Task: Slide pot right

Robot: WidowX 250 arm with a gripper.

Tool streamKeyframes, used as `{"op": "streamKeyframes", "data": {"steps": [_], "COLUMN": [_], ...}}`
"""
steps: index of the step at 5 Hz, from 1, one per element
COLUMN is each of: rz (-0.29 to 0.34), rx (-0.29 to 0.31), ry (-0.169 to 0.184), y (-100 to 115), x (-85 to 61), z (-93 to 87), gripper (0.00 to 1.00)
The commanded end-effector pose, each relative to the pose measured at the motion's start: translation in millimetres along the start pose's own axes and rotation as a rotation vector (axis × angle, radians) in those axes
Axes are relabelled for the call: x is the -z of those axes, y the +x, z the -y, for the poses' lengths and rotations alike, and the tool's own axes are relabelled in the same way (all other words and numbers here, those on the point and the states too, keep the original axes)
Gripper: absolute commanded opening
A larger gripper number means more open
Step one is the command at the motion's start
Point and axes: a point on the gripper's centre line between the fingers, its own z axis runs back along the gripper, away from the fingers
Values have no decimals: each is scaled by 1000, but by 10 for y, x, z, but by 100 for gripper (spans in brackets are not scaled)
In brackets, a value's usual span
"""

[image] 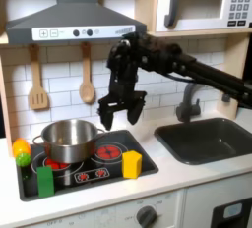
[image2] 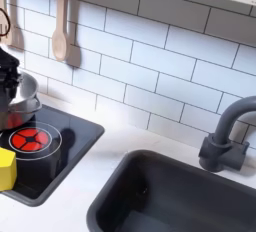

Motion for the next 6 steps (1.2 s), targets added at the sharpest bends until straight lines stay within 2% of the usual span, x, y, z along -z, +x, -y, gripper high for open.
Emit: {"op": "streamKeyframes", "data": {"steps": [1, 2, 3, 4, 5, 6], "rz": [13, 34, 48, 52, 66, 60], "rx": [13, 23, 39, 30, 39, 42], "ry": [22, 30, 27, 15, 23, 23], "y": [252, 378, 515, 613, 731, 773], "x": [187, 246, 332, 403, 416, 484], "z": [-177, -251, -293, -334, -359, -394], "gripper": [100, 100, 100, 100, 100, 100]}}
